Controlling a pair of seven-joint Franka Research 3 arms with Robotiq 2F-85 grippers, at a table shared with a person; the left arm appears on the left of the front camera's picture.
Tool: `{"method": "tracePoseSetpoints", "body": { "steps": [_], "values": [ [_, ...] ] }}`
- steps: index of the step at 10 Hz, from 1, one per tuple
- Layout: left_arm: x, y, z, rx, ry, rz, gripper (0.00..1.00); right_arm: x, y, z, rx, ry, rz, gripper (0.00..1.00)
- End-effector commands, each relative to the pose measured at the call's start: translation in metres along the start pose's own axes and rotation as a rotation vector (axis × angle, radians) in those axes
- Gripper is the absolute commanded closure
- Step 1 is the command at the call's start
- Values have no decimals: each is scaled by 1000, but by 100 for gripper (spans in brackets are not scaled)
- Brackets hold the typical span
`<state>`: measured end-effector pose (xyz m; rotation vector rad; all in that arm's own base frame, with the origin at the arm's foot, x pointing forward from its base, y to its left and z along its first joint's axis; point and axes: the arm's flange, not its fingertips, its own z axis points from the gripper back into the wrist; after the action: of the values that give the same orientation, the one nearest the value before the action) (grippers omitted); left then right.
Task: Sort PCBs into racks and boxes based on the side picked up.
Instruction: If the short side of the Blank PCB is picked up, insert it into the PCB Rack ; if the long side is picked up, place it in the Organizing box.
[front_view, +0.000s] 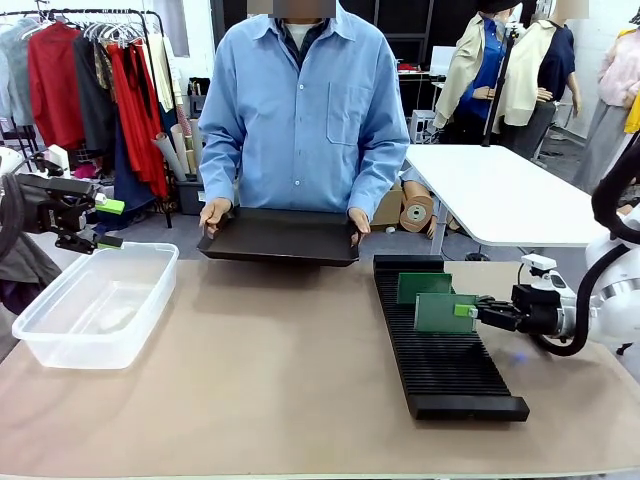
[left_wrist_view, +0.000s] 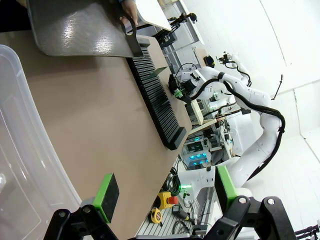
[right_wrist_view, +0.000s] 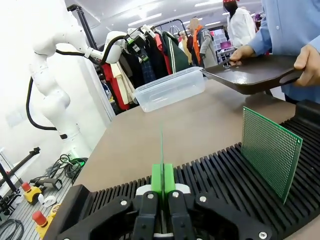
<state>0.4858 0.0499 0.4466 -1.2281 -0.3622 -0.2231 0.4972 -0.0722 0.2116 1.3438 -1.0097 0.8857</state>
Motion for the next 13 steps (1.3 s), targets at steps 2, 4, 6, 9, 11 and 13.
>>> {"method": "tracePoseSetpoints", "body": {
  "steps": [2, 4, 6, 9, 11, 13],
  "values": [
    [1, -2, 0, 2, -5, 11, 0, -4, -4, 4, 4, 64, 20, 100],
    [1, -2, 0, 2, -5, 11, 0, -6, -6, 5, 3, 65, 18, 100],
    [1, -2, 0, 2, -5, 11, 0, -6, -6, 4, 5, 67, 12, 100],
    [1, -2, 0, 2, -5, 11, 0, -8, -8, 3, 2, 83, 14, 100],
    [1, -2, 0, 2, -5, 11, 0, -9, -9, 2, 1, 95, 15, 100],
    [1, -2, 0, 2, -5, 11, 0, -9, -10, 0, 5, 91, 20, 100]
  ]
}}
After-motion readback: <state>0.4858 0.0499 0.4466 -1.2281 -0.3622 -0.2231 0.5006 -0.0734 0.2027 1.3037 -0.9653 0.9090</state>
